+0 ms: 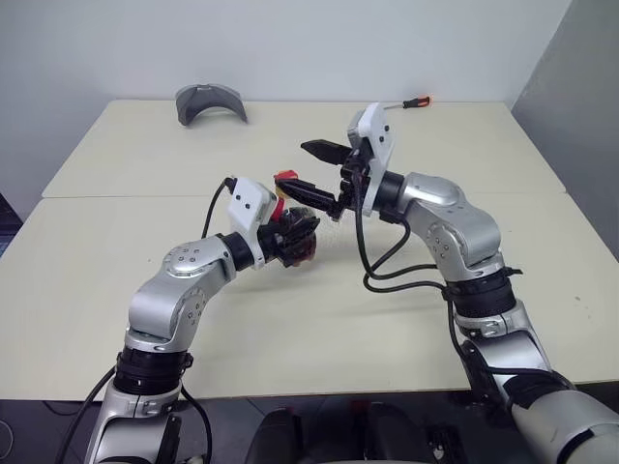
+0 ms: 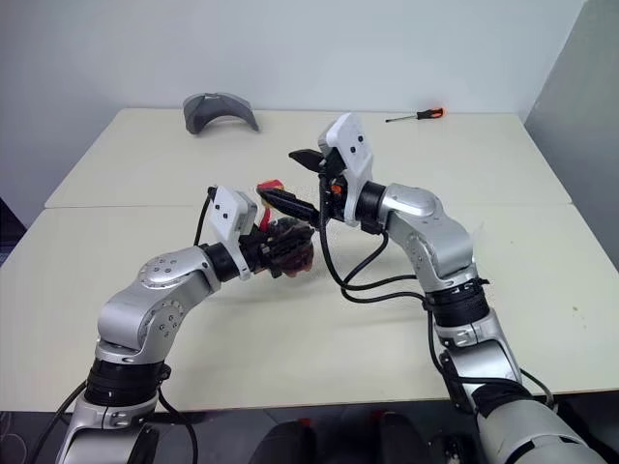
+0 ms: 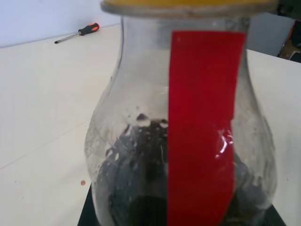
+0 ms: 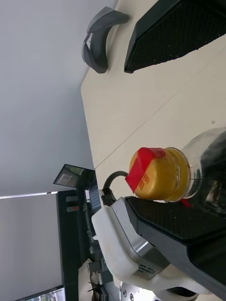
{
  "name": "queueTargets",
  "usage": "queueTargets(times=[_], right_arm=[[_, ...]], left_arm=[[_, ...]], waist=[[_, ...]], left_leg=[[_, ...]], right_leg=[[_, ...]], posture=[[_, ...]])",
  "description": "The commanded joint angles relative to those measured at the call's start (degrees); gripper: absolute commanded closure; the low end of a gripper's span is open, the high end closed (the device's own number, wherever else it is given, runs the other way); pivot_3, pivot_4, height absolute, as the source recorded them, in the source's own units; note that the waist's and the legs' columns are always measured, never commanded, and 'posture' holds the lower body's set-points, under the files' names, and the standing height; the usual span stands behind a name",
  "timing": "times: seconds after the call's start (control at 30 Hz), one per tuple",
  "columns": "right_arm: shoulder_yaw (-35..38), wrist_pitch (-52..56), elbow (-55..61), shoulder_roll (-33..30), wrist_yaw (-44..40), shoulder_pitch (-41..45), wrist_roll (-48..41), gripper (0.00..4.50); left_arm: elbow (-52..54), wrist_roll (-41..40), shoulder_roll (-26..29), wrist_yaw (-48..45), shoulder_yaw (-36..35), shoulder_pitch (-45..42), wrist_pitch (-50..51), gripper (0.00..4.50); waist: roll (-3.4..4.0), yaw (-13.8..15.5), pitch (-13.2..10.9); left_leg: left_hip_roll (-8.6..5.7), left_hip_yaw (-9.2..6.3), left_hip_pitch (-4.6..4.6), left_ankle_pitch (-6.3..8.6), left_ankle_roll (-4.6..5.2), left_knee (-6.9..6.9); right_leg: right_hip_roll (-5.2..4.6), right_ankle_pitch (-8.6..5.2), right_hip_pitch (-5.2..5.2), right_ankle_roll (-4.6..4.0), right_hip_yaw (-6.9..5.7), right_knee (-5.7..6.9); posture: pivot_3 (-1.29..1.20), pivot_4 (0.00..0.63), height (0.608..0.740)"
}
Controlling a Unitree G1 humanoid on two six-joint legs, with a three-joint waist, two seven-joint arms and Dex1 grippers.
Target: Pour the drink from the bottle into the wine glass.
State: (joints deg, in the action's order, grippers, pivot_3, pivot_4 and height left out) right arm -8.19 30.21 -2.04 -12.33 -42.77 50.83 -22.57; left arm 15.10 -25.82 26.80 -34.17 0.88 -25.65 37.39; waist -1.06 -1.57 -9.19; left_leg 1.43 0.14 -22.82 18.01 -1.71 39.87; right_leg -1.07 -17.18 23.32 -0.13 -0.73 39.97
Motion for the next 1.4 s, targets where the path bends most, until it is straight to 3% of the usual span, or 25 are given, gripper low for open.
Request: queueTargets(times=[0.03,0.5,0.97,1.4], right_arm=[[2.78,-1.37,-0.62,-3.22,-0.57,0.15,0.82,0.04],[2.27,-0.19,1.67,-6.74,-5.08,-1.42,-1.36,0.04],[0.50,0.73,1.91,3.20,-2.52,1.09,-2.19,0.04],[1.87,-1.50,-1.37,3.13,-0.43,2.15,-0.20,0.04]], left_arm=[[2.29,-0.38,0.21,-0.04,-1.24,-1.99,-0.78,3.08],[1.15,0.00,0.33,-0.71,-1.31,-3.05,-1.32,3.08],[1.35,-0.06,0.69,-0.99,-1.38,-2.51,-1.39,3.08],[2.17,-0.23,0.67,-0.96,-1.56,-1.96,-0.97,3.08]], waist=[[0.00,0.00,0.00],[0.00,-0.06,0.00],[0.00,-0.05,0.00],[0.00,0.00,0.00]], left_leg=[[0.00,0.00,0.00,0.01,0.01,0.00],[0.01,0.02,0.00,0.00,0.01,-0.01],[0.00,0.01,0.00,-0.02,-0.04,0.00],[0.00,0.01,0.00,-0.02,-0.04,0.00]], right_leg=[[0.00,0.00,0.00,0.00,0.00,0.00],[0.00,0.00,0.00,0.00,0.01,0.00],[-0.01,0.00,0.00,0.00,0.01,0.01],[-0.01,0.00,0.00,0.00,0.00,0.01]], posture=[[0.00,0.150,0.740],[0.00,0.150,0.740],[0.00,0.150,0.740],[0.00,0.150,0.740]])
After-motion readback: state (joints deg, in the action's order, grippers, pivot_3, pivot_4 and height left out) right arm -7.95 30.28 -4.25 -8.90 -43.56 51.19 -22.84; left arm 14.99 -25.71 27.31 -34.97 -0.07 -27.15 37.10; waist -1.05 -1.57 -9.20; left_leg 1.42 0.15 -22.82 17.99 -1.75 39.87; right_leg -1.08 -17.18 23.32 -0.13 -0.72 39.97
